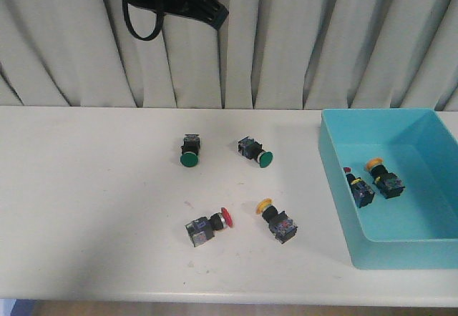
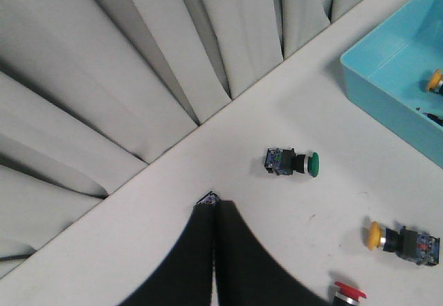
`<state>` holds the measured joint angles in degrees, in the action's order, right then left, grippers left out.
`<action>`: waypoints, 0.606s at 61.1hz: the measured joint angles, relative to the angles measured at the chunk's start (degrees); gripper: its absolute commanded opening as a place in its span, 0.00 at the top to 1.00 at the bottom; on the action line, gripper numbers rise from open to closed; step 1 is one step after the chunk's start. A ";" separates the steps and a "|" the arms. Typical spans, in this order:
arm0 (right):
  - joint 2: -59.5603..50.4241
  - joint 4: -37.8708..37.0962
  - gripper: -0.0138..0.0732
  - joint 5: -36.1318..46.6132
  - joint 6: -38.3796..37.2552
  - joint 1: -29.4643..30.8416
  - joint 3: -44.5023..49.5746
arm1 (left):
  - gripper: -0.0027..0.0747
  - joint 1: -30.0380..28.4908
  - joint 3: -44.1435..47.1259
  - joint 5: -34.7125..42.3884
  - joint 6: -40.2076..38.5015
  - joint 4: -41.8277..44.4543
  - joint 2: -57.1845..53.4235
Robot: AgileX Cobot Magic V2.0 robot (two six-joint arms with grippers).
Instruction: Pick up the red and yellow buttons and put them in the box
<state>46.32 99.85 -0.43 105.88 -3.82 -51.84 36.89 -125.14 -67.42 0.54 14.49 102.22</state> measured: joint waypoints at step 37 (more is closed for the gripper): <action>0.00 0.00 0.85 0.43 0.00 0.00 0.04 | 0.97 0.00 0.00 -2.58 0.00 0.00 0.04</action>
<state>46.32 99.85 0.00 105.88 -3.82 -51.79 36.89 -125.14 -70.00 0.54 14.49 102.27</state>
